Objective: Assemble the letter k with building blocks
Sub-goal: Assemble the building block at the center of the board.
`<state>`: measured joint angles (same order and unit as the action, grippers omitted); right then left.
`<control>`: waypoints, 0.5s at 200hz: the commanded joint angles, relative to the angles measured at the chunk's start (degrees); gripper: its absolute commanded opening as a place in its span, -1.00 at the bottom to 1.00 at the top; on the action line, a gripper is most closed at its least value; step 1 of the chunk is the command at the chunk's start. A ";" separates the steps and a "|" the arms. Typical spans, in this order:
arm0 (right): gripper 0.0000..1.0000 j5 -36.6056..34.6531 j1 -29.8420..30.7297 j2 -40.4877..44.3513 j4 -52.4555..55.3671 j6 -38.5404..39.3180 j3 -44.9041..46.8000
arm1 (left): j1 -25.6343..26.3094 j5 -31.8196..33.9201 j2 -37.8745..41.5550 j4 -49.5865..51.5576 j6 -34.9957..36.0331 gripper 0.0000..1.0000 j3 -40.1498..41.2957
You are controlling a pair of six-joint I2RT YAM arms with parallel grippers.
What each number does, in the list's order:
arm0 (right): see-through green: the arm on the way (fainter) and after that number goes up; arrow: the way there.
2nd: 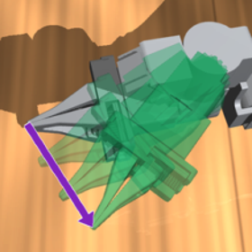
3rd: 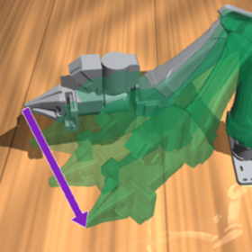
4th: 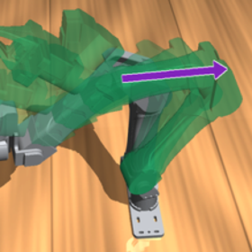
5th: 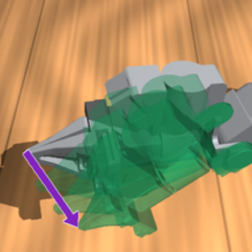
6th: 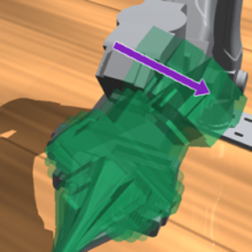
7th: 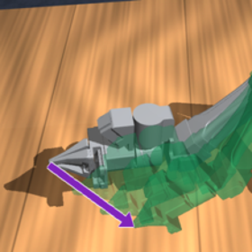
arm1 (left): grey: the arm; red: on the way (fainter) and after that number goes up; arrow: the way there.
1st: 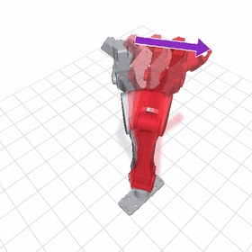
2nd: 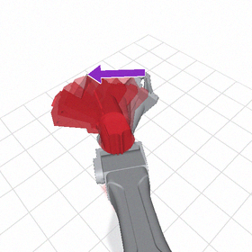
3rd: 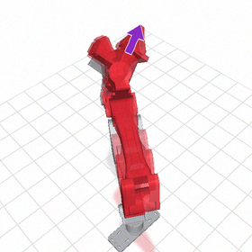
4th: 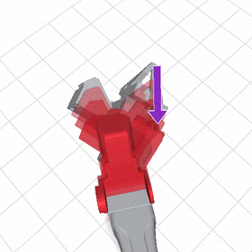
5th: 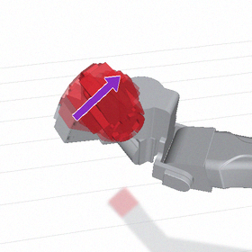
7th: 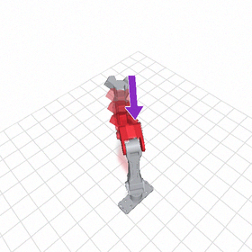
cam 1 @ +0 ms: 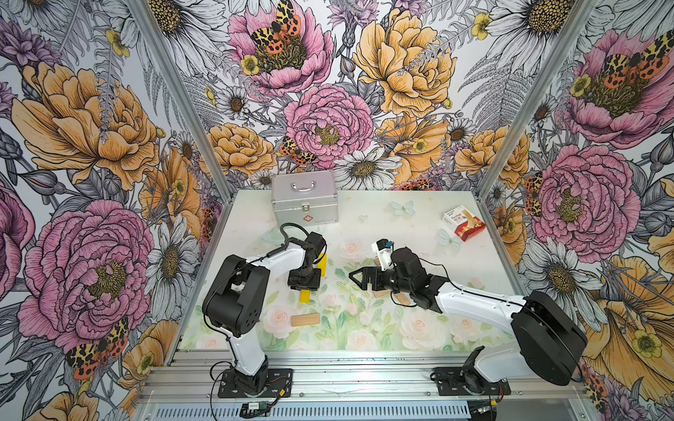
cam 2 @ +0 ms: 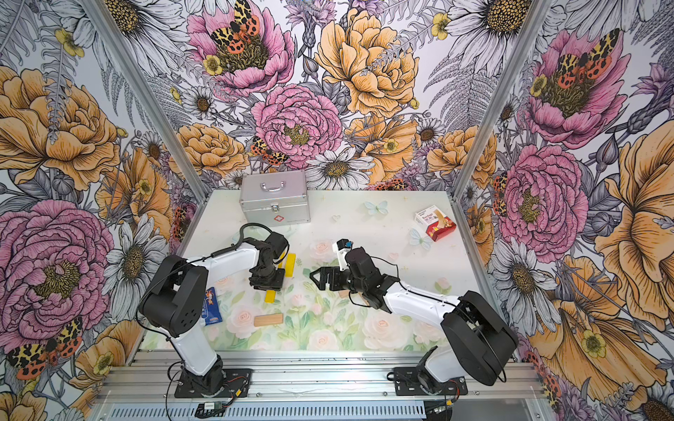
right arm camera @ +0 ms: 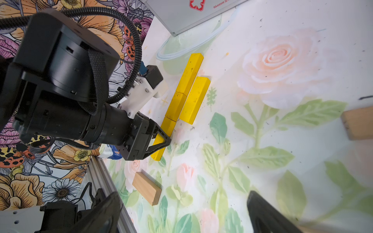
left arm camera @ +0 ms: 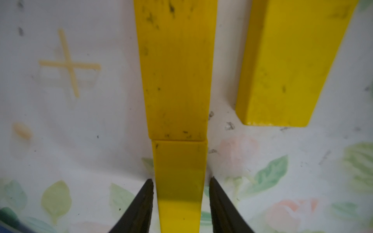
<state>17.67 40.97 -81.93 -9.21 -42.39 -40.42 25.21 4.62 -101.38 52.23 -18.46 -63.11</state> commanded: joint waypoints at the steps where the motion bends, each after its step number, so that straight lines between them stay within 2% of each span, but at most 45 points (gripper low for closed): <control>1: 0.98 -0.85 0.42 0.32 -1.18 0.30 0.70 | -0.43 -1.37 2.39 -1.00 0.48 -0.09 0.27; 100: 0.99 -1.17 0.77 1.55 -1.08 0.28 0.88 | -0.03 -2.78 7.98 -1.08 0.53 -0.09 0.69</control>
<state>17.63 41.17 -81.84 -9.34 -42.39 -39.75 25.21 3.22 -96.62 52.21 -18.46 -63.09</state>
